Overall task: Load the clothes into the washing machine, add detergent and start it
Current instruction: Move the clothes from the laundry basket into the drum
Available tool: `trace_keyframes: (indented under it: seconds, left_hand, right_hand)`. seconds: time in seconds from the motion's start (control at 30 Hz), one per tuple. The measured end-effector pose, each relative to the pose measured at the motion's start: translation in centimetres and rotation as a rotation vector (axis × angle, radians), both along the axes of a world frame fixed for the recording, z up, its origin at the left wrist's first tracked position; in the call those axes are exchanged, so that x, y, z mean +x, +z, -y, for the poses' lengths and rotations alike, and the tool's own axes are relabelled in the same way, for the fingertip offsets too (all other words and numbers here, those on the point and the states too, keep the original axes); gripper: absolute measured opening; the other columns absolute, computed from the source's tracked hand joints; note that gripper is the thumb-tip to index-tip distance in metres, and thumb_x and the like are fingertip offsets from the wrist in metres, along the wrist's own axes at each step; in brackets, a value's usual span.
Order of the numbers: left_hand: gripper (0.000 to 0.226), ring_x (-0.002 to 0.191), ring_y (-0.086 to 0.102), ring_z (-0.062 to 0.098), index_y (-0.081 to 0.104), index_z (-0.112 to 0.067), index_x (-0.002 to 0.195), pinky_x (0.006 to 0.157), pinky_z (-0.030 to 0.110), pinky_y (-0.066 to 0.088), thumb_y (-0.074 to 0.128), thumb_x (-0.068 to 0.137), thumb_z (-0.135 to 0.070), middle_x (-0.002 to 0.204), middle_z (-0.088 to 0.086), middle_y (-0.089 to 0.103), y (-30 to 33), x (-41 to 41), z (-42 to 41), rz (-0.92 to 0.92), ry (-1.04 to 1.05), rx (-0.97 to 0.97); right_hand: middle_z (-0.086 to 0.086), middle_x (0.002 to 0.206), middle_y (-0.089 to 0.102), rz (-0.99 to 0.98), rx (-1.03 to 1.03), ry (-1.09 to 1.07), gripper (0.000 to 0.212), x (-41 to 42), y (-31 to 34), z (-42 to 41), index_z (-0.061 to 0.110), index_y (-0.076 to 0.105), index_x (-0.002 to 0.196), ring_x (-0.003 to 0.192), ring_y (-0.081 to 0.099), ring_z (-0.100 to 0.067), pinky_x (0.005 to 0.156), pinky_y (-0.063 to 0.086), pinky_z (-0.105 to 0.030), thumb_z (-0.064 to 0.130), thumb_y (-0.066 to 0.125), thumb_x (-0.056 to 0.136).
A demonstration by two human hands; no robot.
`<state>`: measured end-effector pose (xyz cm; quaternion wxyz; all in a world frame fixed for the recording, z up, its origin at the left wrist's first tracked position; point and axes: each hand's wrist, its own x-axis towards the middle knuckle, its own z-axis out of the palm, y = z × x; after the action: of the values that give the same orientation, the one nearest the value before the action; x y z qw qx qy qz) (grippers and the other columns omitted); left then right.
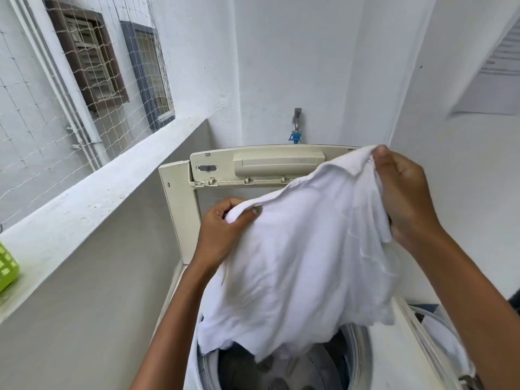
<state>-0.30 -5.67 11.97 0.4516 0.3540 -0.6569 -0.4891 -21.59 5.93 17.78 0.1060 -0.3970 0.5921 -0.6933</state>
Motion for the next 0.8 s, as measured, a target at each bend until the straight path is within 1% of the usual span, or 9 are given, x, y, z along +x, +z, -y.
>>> trace_keyframes:
  seconds: [0.17, 0.27, 0.37, 0.43, 0.5, 0.53, 0.6, 0.67, 0.8]
  left_hand:
    - [0.027, 0.066, 0.045, 0.005, 0.064, -0.033, 0.092, 0.063, 0.017, 0.039, 0.082, 0.072, -0.025, 0.08, -0.007, 0.055, 0.6, -1.0, -0.8, 0.185, -0.1, -0.159]
    - [0.047, 0.063, 0.043, 0.001, 0.057, -0.035, 0.105, 0.06, 0.01, 0.038, 0.084, 0.069, -0.026, 0.088, -0.009, 0.055, 1.0, -1.8, -1.8, 0.232, -0.176, -0.239]
    - [0.069, 0.092, 0.051, -0.021, 0.039, -0.041, 0.124, 0.079, 0.0, 0.039, 0.079, 0.071, -0.024, 0.121, -0.02, 0.054, 0.9, -2.8, -2.7, 0.259, -0.393, -0.287]
    - [0.055, 0.106, 0.054, -0.01, 0.047, -0.02, 0.129, 0.09, 0.008, 0.042, 0.07, 0.079, -0.012, 0.129, -0.008, 0.055, 0.4, -3.6, -2.7, 0.382, -0.43, -0.334]
    - [0.012, 0.087, 0.062, 0.008, 0.062, -0.009, 0.095, 0.078, 0.023, 0.051, 0.063, 0.083, -0.011, 0.095, 0.006, 0.065, -0.1, -4.3, -2.5, 0.377, -0.294, -0.306]
    - [0.006, 0.074, 0.057, 0.003, 0.061, -0.011, 0.081, 0.067, 0.016, 0.047, 0.058, 0.086, -0.011, 0.079, 0.003, 0.058, -0.1, -4.4, -2.6, 0.334, -0.198, -0.241]
    - [0.012, 0.082, 0.048, 0.001, 0.062, -0.002, 0.1, 0.063, 0.005, 0.039, 0.051, 0.094, -0.001, 0.077, -0.003, 0.047, 0.1, -4.2, -2.7, 0.262, -0.077, -0.096]
    - [0.03, 0.096, 0.045, 0.009, 0.053, 0.003, 0.124, 0.072, 0.01, 0.038, 0.053, 0.094, -0.001, 0.094, -0.004, 0.05, -0.1, -3.9, -2.6, 0.165, 0.008, 0.043]
    - [0.024, 0.101, 0.04, 0.012, 0.049, -0.006, 0.122, 0.077, 0.018, 0.038, 0.047, 0.098, -0.008, 0.094, -0.003, 0.047, 0.2, -3.8, -2.5, 0.068, 0.083, 0.165]
  right_hand:
    - [-0.006, 0.083, 0.048, -0.073, -0.046, 0.122, 0.03, 2.5, 2.4, 1.0, 0.016, 0.057, 0.079, 0.078, 0.044, -0.014, 0.072, 0.036, -0.028, 0.032, 0.043, 0.1]
    - [-0.005, 0.083, 0.048, -0.103, -0.039, 0.159, 0.036, 3.6, 3.3, 1.6, 0.002, 0.059, 0.085, 0.077, 0.043, -0.012, 0.068, 0.035, -0.025, 0.029, 0.041, 0.101]
    - [0.0, 0.078, 0.059, -0.073, -0.054, 0.292, 0.03, 4.9, 3.8, 1.8, 0.011, 0.061, 0.083, 0.075, 0.054, -0.008, 0.07, 0.041, -0.021, 0.024, 0.04, 0.101]
    - [0.004, 0.079, 0.065, -0.081, -0.052, 0.416, 0.027, 5.6, 3.7, 1.7, 0.014, 0.06, 0.084, 0.076, 0.06, -0.007, 0.071, 0.045, -0.022, 0.018, 0.039, 0.101]
    - [-0.004, 0.096, 0.066, -0.095, -0.019, 0.53, 0.021, 5.7, 3.0, 1.7, 0.013, 0.059, 0.099, 0.088, 0.062, -0.015, 0.077, 0.049, -0.028, 0.019, 0.04, 0.1]
    - [-0.006, 0.105, 0.066, -0.095, 0.006, 0.57, 0.021, 5.5, 2.6, 1.6, 0.015, 0.058, 0.107, 0.095, 0.064, -0.017, 0.081, 0.051, -0.031, 0.022, 0.04, 0.099]
    - [0.001, 0.115, 0.065, -0.119, 0.069, 0.545, 0.024, 4.5, 1.6, 1.1, 0.023, 0.053, 0.117, 0.102, 0.065, -0.013, 0.085, 0.052, -0.032, 0.03, 0.044, 0.096]
    - [0.007, 0.113, 0.064, -0.114, 0.13, 0.455, 0.03, 3.1, -0.2, 0.3, 0.03, 0.051, 0.117, 0.101, 0.065, -0.01, 0.08, 0.051, -0.031, 0.04, 0.056, 0.09]
    - [0.005, 0.111, 0.06, 0.151, 0.233, 0.492, 0.071, 1.7, -6.2, -1.4, 0.032, 0.049, 0.114, 0.103, 0.062, -0.016, 0.08, 0.049, -0.035, 0.055, 0.08, 0.054]
